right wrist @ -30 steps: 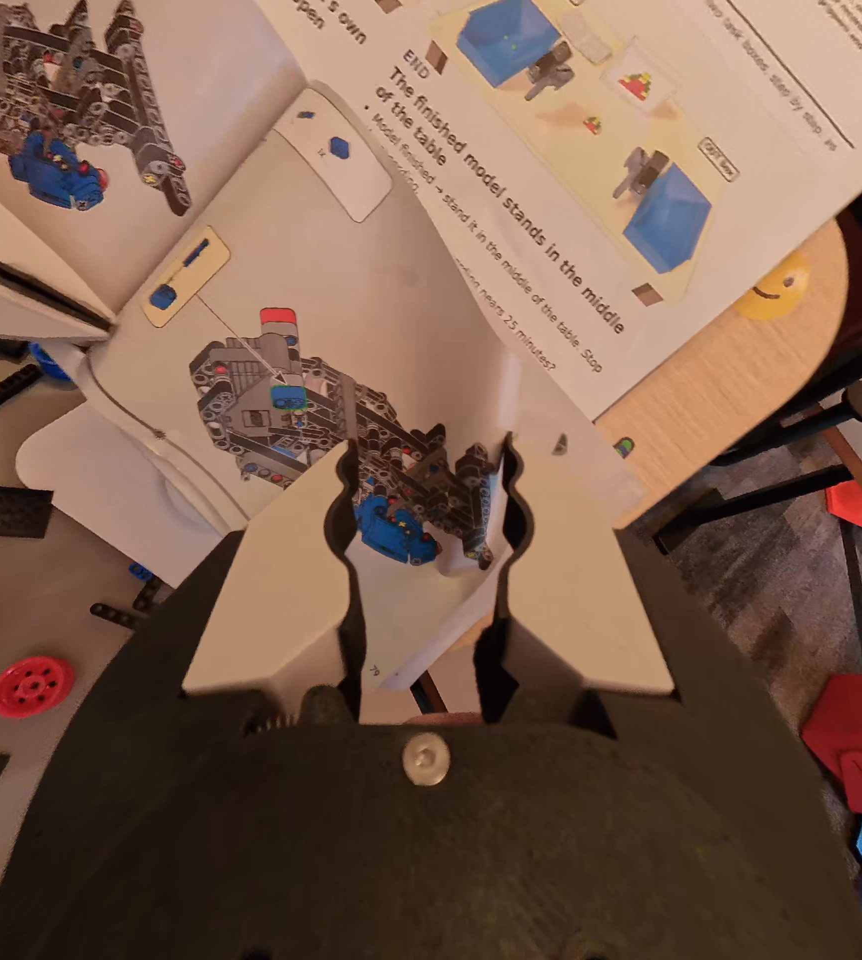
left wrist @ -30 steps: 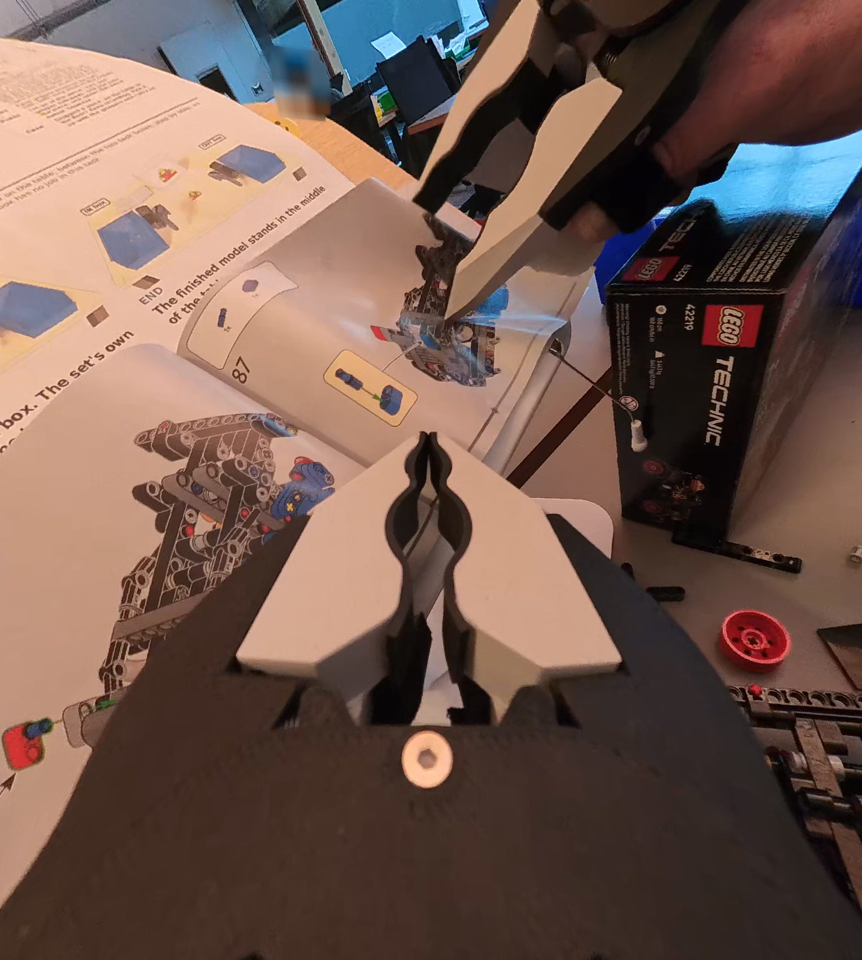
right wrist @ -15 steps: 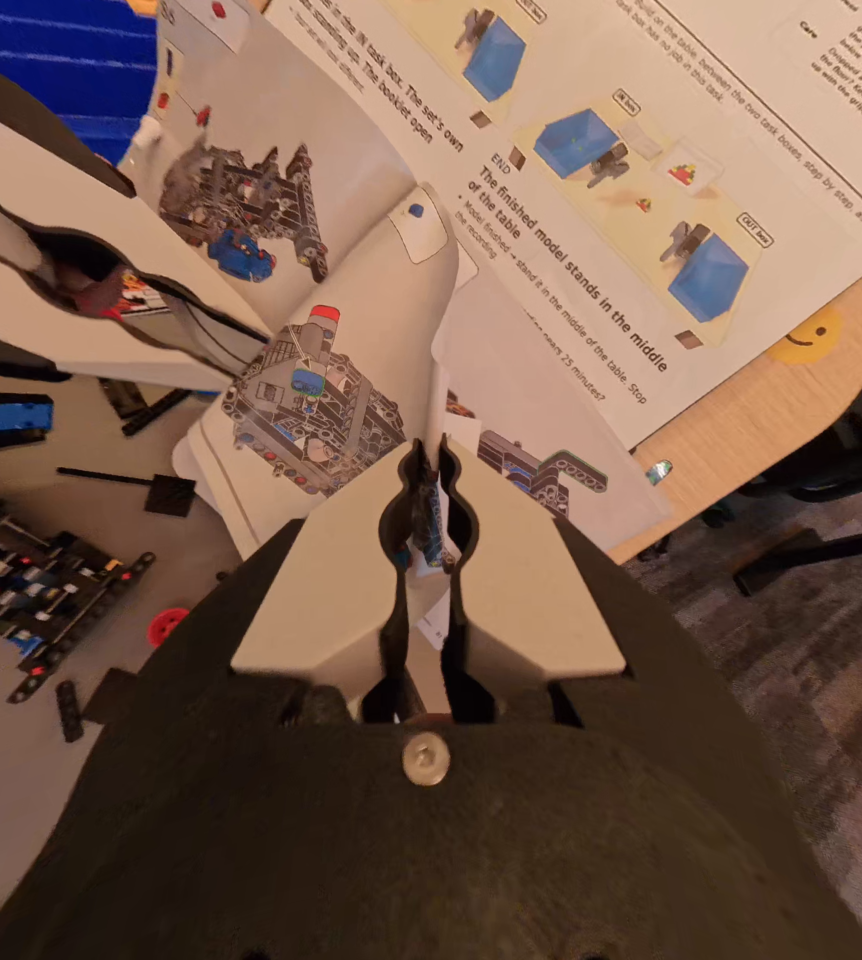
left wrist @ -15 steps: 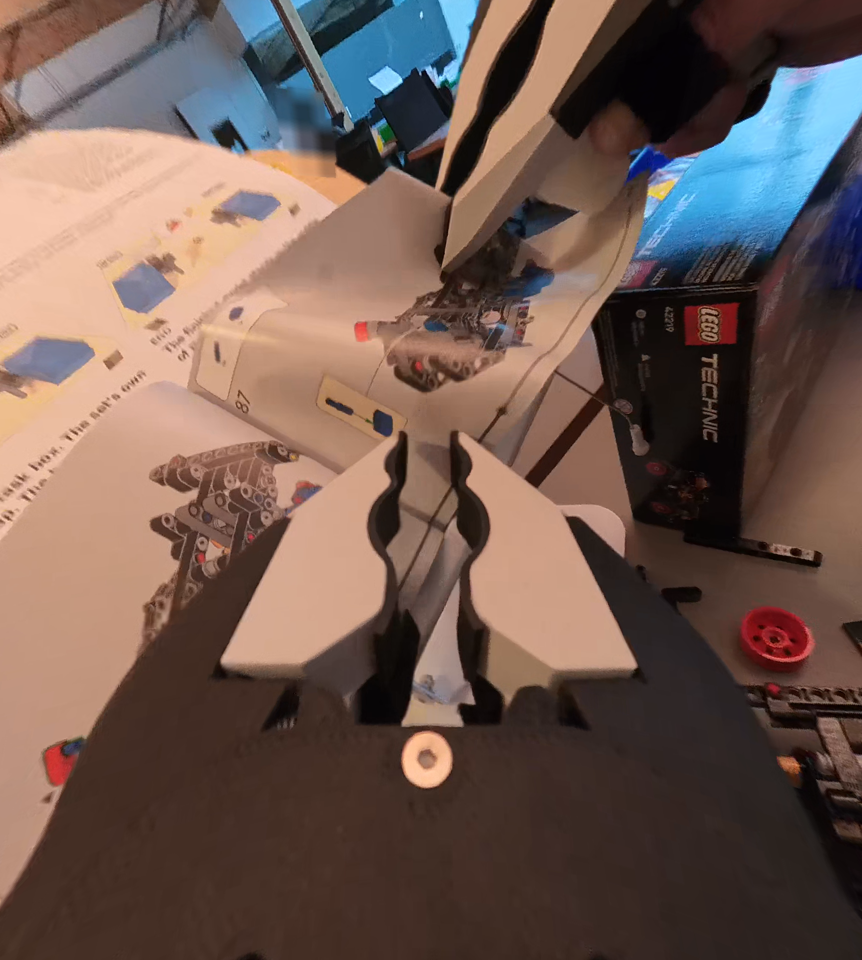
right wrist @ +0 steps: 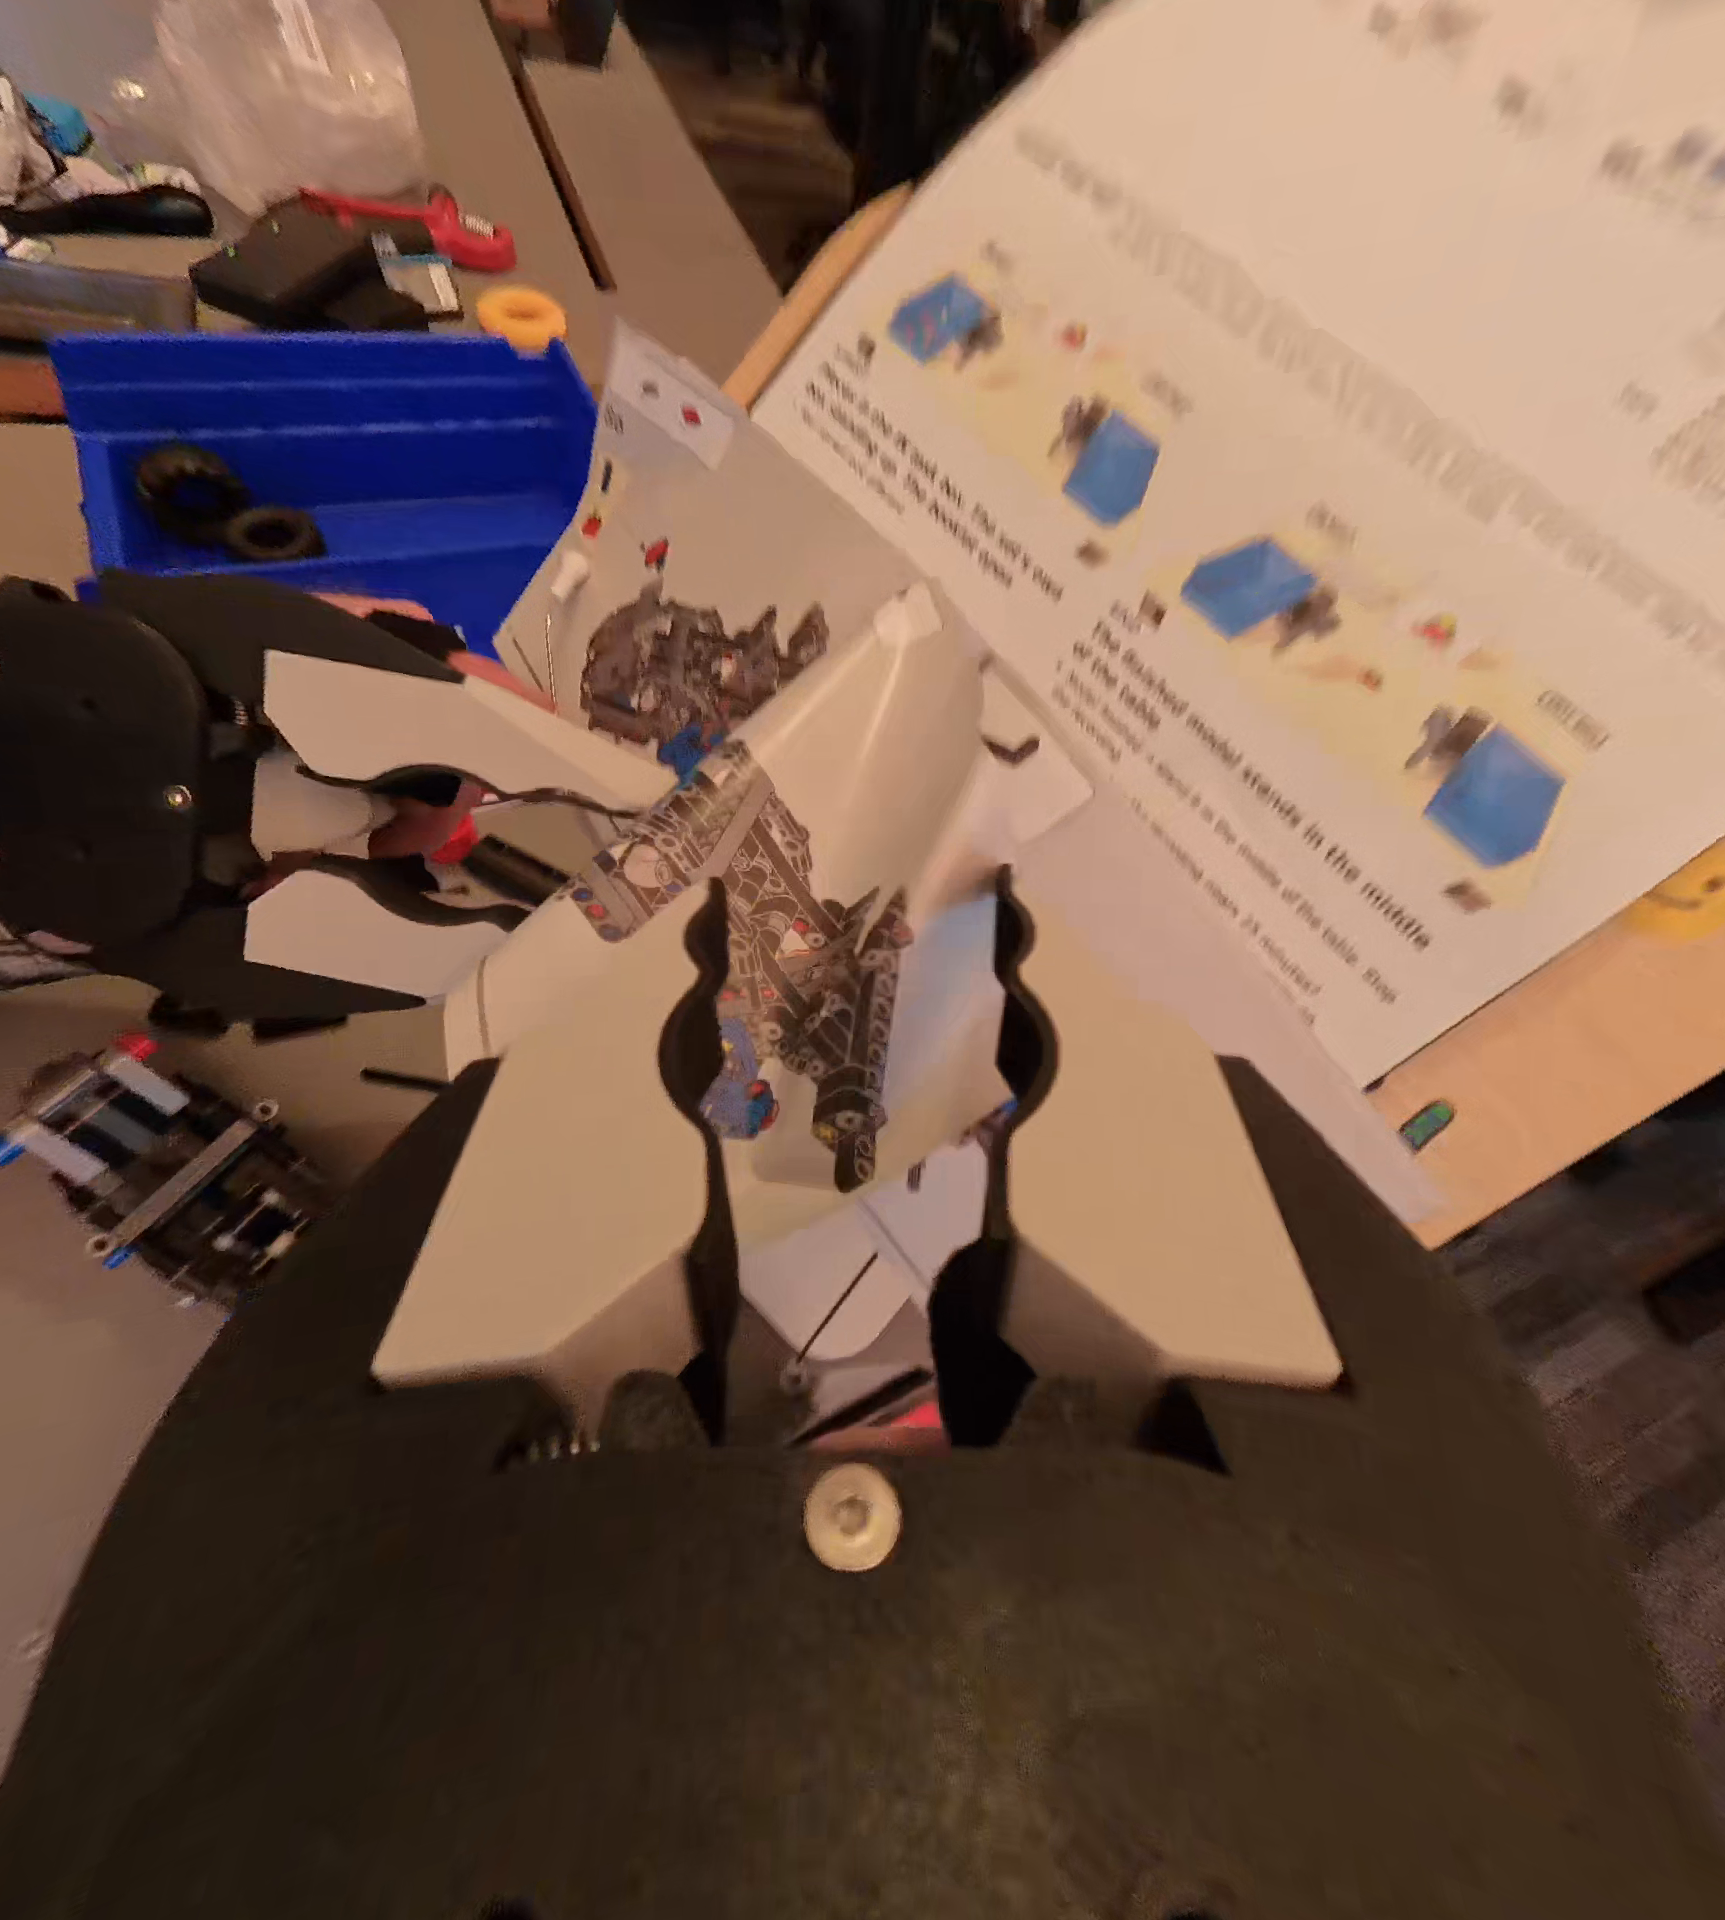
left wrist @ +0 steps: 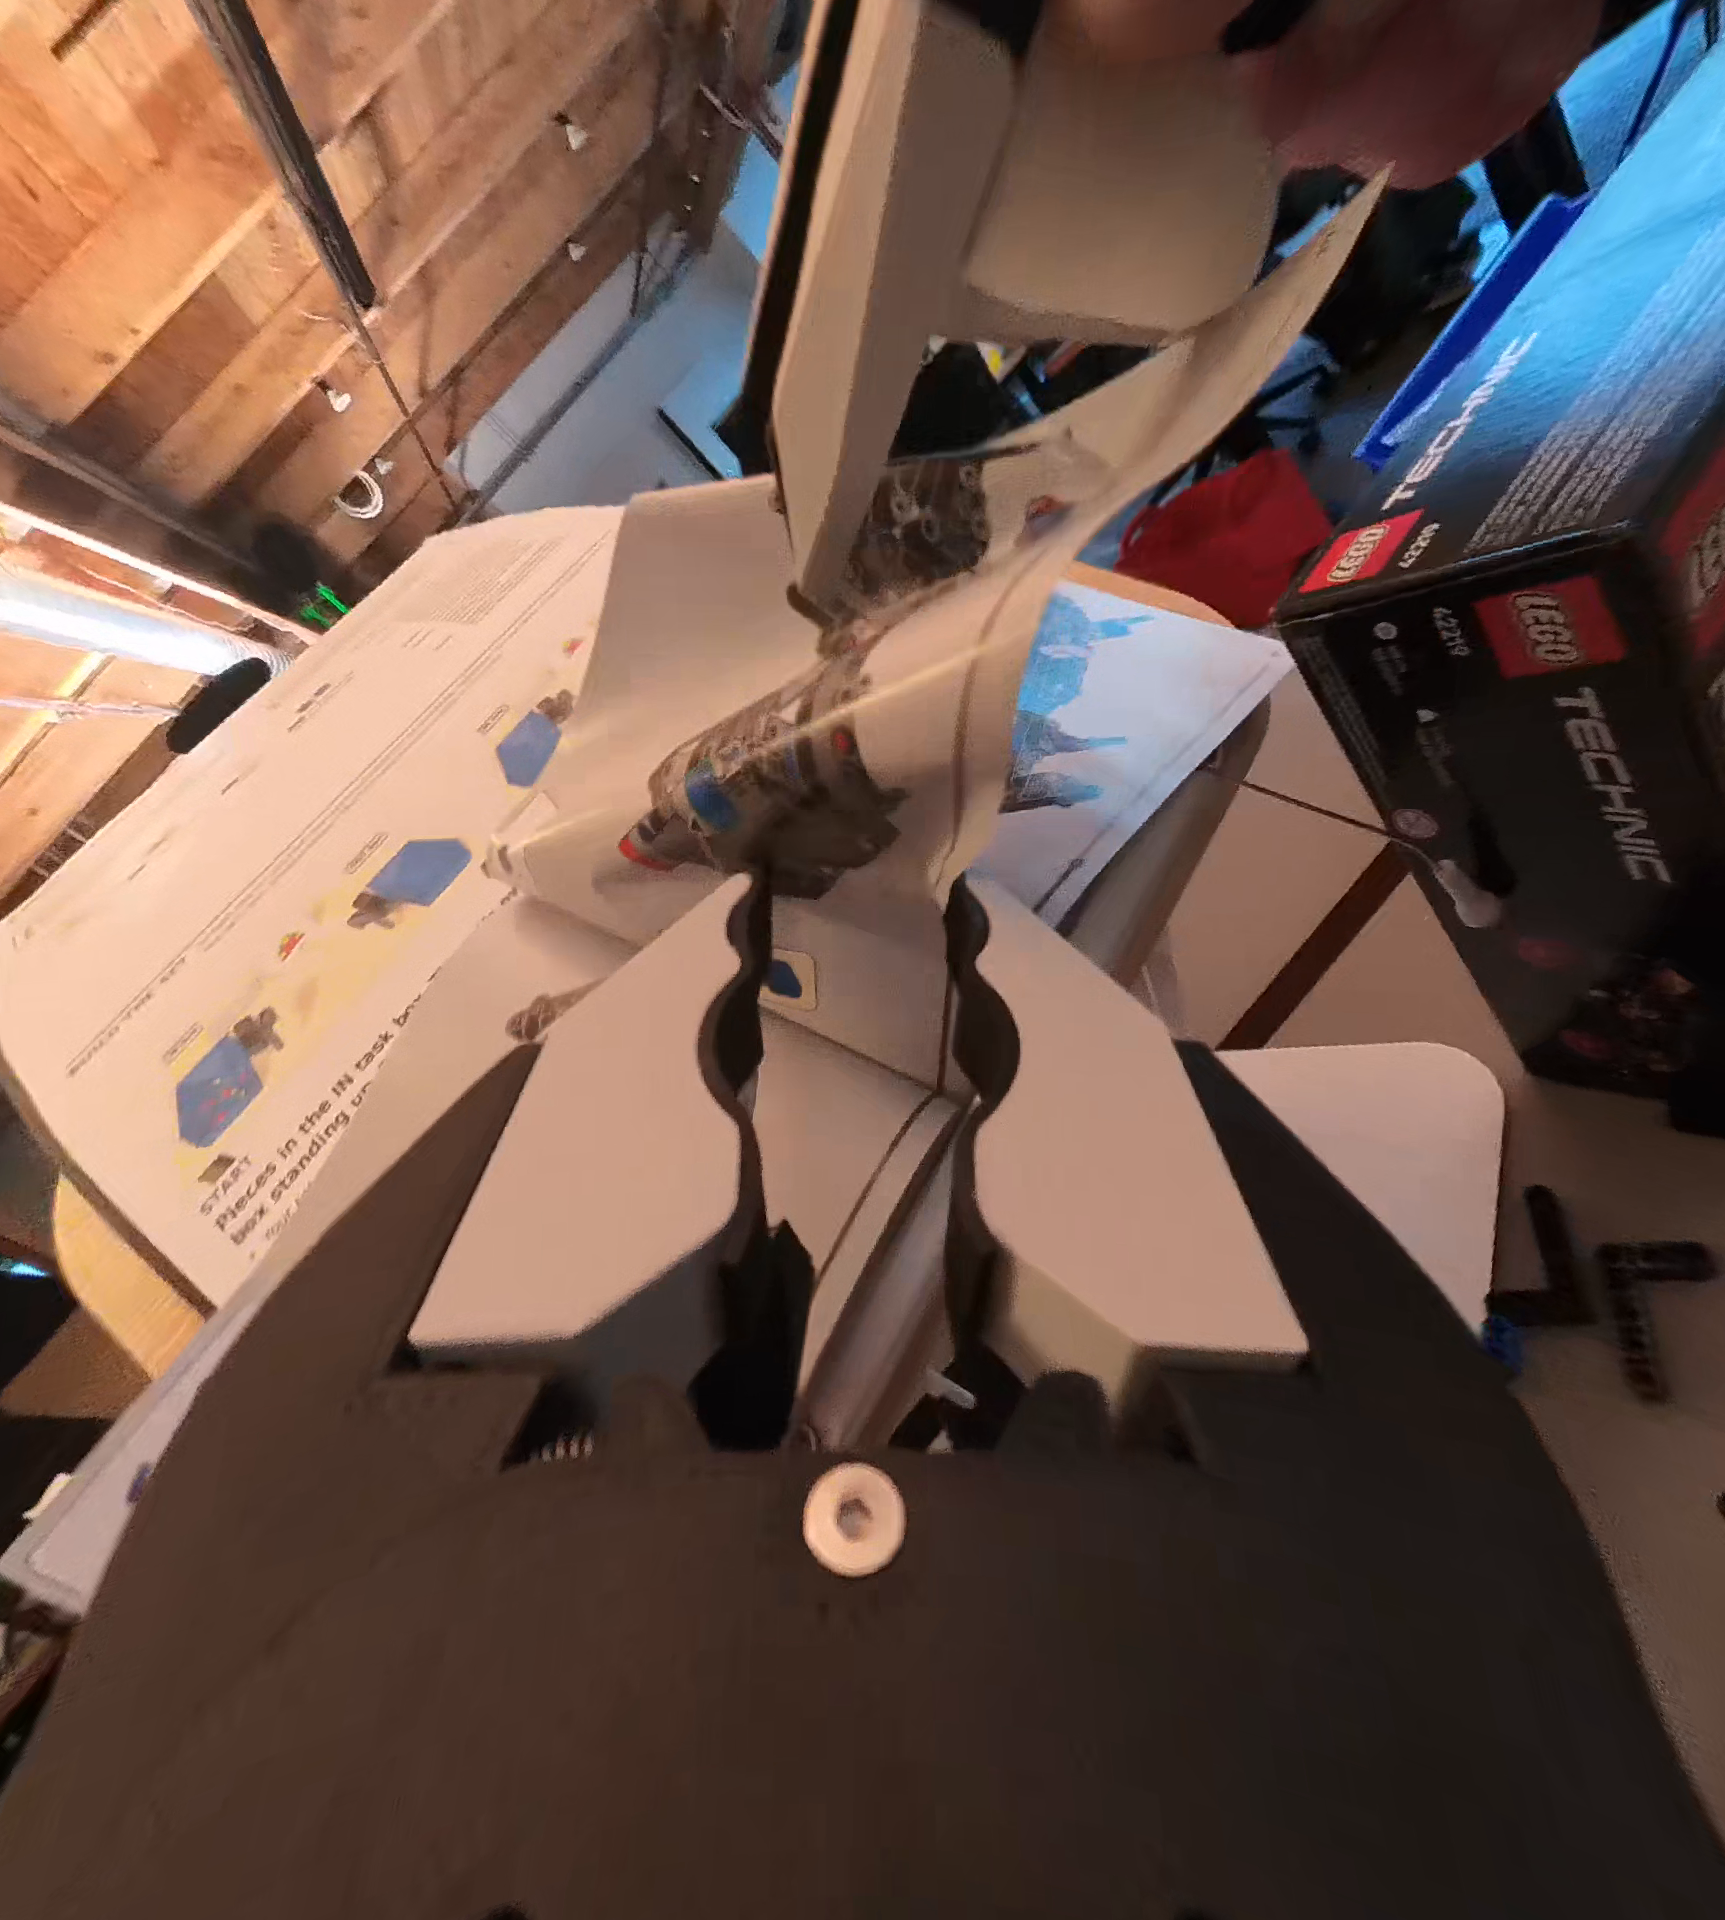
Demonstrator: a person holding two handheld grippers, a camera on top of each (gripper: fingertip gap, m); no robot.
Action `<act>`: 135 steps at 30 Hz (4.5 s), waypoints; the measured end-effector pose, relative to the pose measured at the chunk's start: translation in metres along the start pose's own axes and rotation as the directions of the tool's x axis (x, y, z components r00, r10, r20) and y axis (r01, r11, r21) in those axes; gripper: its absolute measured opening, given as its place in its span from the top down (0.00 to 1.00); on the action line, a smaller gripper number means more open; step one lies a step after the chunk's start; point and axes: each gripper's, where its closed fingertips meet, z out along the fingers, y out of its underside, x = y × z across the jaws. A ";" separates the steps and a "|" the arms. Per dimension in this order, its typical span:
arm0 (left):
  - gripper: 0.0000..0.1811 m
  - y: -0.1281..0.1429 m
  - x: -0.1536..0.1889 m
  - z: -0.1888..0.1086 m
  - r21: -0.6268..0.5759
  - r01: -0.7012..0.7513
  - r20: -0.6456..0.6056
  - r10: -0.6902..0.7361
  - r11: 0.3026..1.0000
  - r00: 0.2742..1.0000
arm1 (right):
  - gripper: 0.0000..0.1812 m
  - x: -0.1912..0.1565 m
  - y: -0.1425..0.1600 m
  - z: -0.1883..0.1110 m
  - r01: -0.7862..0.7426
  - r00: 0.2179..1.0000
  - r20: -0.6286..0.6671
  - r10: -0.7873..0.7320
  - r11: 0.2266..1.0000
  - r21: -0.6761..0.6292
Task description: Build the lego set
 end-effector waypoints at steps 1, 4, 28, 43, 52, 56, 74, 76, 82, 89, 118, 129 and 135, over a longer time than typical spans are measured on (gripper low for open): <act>0.83 0.002 -0.002 -0.003 0.003 0.013 0.009 -0.013 1.000 1.000 | 0.70 -0.002 -0.007 -0.003 0.034 0.999 -0.019 -0.033 0.999 0.032; 0.85 0.006 -0.013 -0.017 0.038 0.078 0.025 -0.079 0.996 0.997 | 0.65 -0.012 -0.025 -0.014 0.082 0.996 -0.046 -0.077 0.990 0.116; 0.94 0.071 -0.070 -0.085 -0.070 0.617 -0.299 -0.607 0.784 0.736 | 0.76 -0.085 0.029 0.078 0.248 0.967 0.085 -0.241 0.965 -0.080; 1.00 0.110 -0.097 -0.092 -0.109 0.641 -0.165 -0.650 0.759 0.742 | 0.88 -0.115 0.024 0.141 0.349 0.937 0.040 -0.347 0.931 -0.109; 1.00 0.105 -0.103 -0.090 -0.063 0.626 -0.128 -0.628 0.778 0.768 | 0.91 -0.115 0.021 0.148 0.394 0.919 0.032 -0.393 0.911 -0.124; 1.00 0.098 -0.106 -0.091 -0.030 0.621 -0.121 -0.619 0.784 0.776 | 0.91 -0.114 0.020 0.150 0.390 0.920 0.015 -0.391 0.913 -0.120; 1.00 0.121 -0.102 -0.086 -0.091 0.636 -0.090 -0.642 0.767 0.761 | 1.00 -0.115 0.016 0.154 0.445 0.895 -0.021 -0.445 0.895 -0.005; 1.00 0.124 -0.100 -0.085 -0.102 0.640 -0.089 -0.647 0.762 0.757 | 1.00 -0.115 0.016 0.154 0.441 0.897 -0.017 -0.441 0.897 0.020; 1.00 0.128 -0.099 -0.083 -0.111 0.650 -0.084 -0.658 0.752 0.748 | 1.00 -0.117 0.016 0.151 0.450 0.892 0.005 -0.451 0.891 0.062; 1.00 0.129 -0.099 -0.083 -0.104 0.656 -0.089 -0.664 0.747 0.742 | 1.00 -0.117 0.015 0.150 0.404 0.912 0.030 -0.408 0.910 0.093; 1.00 0.130 -0.099 -0.082 -0.079 0.643 -0.076 -0.648 0.762 0.758 | 1.00 -0.119 0.015 0.145 0.336 0.930 0.089 -0.358 0.921 0.198; 1.00 0.131 -0.096 -0.085 -0.123 0.635 -0.108 -0.646 0.763 0.755 | 1.00 -0.114 0.012 0.146 0.175 0.975 0.103 -0.196 0.967 0.187; 1.00 0.131 -0.093 -0.090 -0.167 0.630 -0.144 -0.651 0.759 0.746 | 1.00 -0.107 0.010 0.147 0.015 0.993 0.111 -0.033 0.987 0.160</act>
